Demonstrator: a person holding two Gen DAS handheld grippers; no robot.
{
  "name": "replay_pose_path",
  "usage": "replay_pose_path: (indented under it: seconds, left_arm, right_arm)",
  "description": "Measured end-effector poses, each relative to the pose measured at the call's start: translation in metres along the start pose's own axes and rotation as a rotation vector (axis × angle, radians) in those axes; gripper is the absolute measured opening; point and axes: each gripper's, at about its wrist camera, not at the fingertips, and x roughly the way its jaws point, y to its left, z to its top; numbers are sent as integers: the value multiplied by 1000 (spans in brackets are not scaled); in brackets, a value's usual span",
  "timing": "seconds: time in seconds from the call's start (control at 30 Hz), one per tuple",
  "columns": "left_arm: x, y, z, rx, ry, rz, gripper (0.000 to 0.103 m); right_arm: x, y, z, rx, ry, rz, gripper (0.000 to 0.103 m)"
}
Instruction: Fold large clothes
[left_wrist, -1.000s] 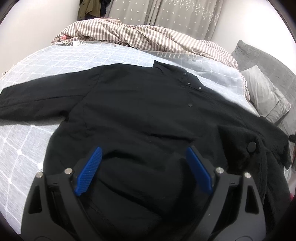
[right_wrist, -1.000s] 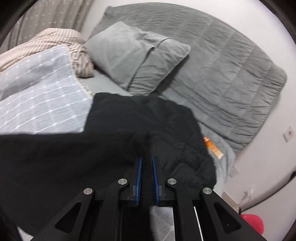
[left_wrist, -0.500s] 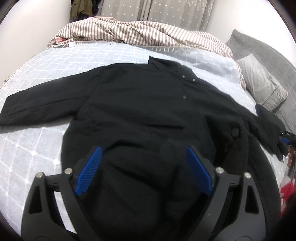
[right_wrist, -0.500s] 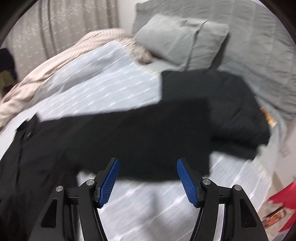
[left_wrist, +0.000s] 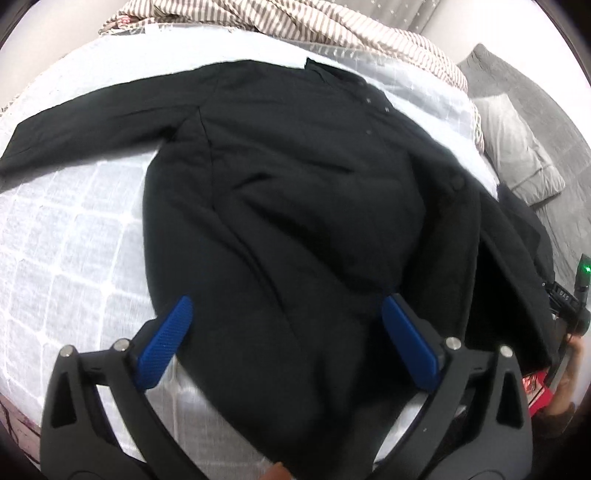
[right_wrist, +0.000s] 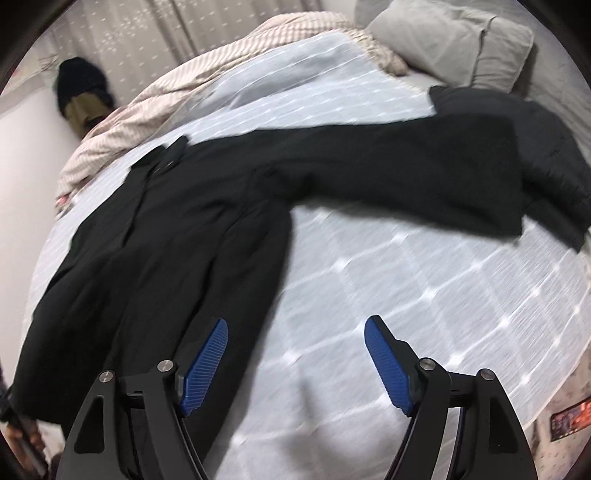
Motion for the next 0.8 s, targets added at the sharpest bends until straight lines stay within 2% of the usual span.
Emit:
replay_pose_path:
  seconds: [0.17,0.47,0.8]
  left_arm:
    - [-3,-4,-15,9,39,-22,102]
    - [9,-6,-39,-6,111,-55,102]
    - [16,-9,-53,13,131,-51,102]
  right_arm:
    - [6,8,-27,50,86,120,83]
    - [42,28,-61,119,232,232,84]
    - [67,62,-86,73,328,275,84]
